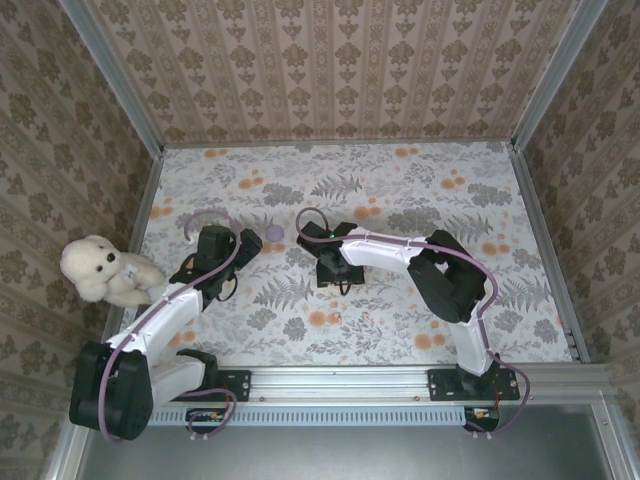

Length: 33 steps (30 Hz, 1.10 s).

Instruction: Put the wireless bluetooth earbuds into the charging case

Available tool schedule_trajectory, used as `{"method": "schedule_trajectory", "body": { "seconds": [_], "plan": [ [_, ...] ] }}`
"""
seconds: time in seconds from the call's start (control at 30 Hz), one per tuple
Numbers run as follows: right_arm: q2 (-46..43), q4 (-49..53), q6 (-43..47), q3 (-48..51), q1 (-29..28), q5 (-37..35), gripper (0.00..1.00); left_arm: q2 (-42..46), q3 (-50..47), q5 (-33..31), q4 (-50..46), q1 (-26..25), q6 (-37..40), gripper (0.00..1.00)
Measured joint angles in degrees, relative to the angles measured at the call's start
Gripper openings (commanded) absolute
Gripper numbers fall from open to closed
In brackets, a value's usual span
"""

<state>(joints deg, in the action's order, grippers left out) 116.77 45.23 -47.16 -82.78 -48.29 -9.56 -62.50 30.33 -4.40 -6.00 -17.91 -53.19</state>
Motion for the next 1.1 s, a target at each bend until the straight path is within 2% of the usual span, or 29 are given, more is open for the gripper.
{"method": "schedule_trajectory", "body": {
  "seconds": [0.8, 1.1],
  "plan": [
    [0.44, -1.07, -0.02, 0.02, -0.15, -0.11, 0.55, -0.74, -0.17, 0.13, 0.0, 0.0, -0.76, 1.0],
    [-0.15, -1.97, 0.0, 0.9, -0.15, -0.13, 0.54, -2.16, 0.5, 0.17, -0.02, -0.57, -1.29, 1.0]
  ]
}}
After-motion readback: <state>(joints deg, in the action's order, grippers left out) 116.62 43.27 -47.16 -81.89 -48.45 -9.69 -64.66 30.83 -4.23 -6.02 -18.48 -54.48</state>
